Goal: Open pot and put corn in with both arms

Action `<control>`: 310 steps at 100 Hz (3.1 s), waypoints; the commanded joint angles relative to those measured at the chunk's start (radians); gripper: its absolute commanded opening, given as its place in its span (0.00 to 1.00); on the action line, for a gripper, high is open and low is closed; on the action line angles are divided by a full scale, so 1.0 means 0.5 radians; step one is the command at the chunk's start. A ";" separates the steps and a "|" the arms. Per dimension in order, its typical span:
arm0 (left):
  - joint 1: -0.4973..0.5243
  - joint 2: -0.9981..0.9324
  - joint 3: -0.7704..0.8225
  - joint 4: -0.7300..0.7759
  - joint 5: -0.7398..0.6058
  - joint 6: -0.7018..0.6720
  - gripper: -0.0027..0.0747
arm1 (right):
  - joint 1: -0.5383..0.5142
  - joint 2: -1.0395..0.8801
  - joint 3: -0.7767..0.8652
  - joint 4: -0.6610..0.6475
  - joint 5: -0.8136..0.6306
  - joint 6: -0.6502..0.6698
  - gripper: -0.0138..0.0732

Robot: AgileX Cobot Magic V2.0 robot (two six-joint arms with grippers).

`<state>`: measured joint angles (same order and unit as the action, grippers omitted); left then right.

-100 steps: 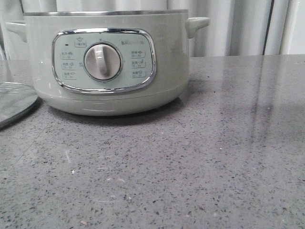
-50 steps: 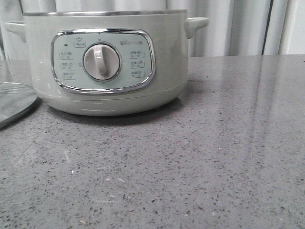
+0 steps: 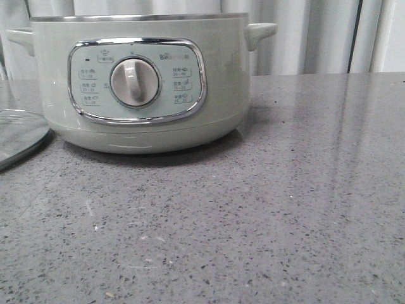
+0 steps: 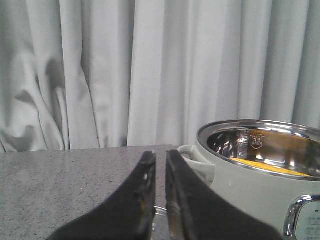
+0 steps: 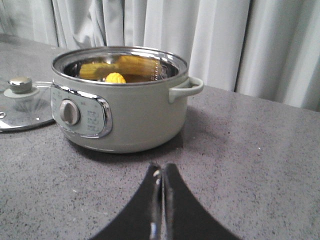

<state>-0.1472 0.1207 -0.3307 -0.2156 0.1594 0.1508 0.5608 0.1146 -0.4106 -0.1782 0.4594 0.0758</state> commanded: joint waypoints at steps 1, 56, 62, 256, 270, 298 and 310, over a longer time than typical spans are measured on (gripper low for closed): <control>0.001 0.020 -0.058 -0.024 -0.139 -0.008 0.01 | -0.010 0.016 -0.046 -0.042 -0.115 -0.012 0.08; 0.001 0.020 0.094 -0.020 -0.363 -0.008 0.01 | -0.010 0.016 -0.046 -0.042 -0.115 -0.012 0.08; 0.012 0.012 0.199 -0.005 -0.494 -0.008 0.01 | -0.010 0.016 -0.046 -0.042 -0.115 -0.012 0.08; 0.320 -0.310 0.708 0.248 0.253 -0.404 0.01 | -0.867 0.015 0.553 -0.050 -1.186 0.016 0.08; 0.320 -0.310 0.708 0.248 0.253 -0.404 0.01 | -1.100 0.011 0.818 0.041 -1.740 0.080 0.08; 0.320 -0.310 0.708 0.248 0.253 -0.404 0.01 | -1.240 -0.296 0.878 0.020 -1.083 0.129 0.08; 0.320 -0.310 0.708 0.248 0.253 -0.404 0.01 | -1.270 -0.295 0.878 0.044 -0.753 0.129 0.08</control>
<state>0.0126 -0.0047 0.0063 -0.0813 0.3244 -0.0417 -0.0634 -0.0099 0.0106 -0.1643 0.0343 0.1347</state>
